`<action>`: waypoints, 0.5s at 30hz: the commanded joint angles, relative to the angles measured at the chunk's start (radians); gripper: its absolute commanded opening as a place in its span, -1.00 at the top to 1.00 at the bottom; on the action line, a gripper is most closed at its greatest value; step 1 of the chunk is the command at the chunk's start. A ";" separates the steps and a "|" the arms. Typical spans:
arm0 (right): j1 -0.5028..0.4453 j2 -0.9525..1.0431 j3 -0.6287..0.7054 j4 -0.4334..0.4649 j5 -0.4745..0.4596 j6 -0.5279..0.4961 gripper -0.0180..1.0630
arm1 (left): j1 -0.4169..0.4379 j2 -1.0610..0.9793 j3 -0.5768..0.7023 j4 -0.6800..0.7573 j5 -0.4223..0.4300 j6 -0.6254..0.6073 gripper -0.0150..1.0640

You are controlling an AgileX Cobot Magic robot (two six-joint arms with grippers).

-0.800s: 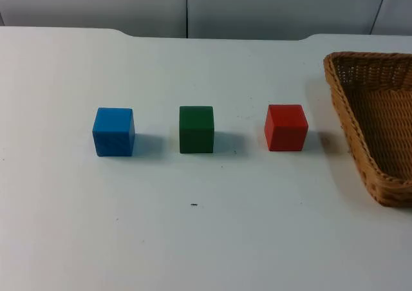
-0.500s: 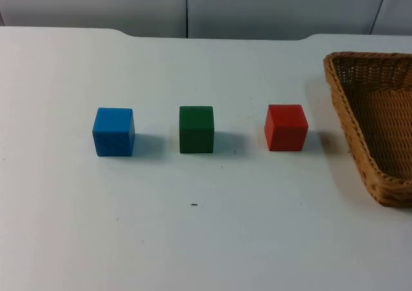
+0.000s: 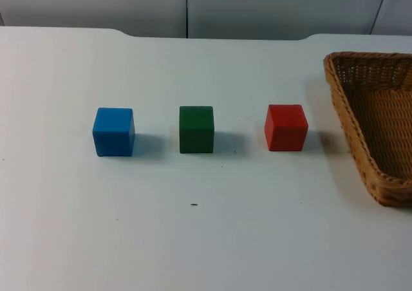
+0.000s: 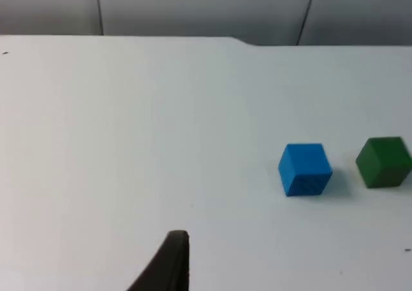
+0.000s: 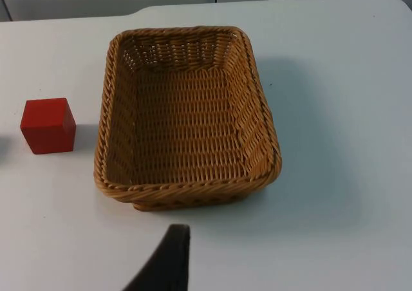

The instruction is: Pick up the basket with the left hand and place the blue cube into the basket with the right hand.

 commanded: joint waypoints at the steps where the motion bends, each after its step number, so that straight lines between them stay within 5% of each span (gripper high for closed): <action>1: -0.007 -0.003 0.009 0.007 -0.003 -0.008 -0.95 | -0.007 0.072 -0.033 -0.074 -0.065 0.037 -0.98; 7: -0.007 -0.003 0.009 0.007 -0.003 -0.008 -0.95 | -0.007 0.267 -0.120 -0.264 -0.144 0.184 -0.98; 15: -0.007 -0.003 0.009 0.003 -0.003 -0.003 -0.95 | -0.007 0.525 -0.216 -0.514 -0.144 0.380 -0.98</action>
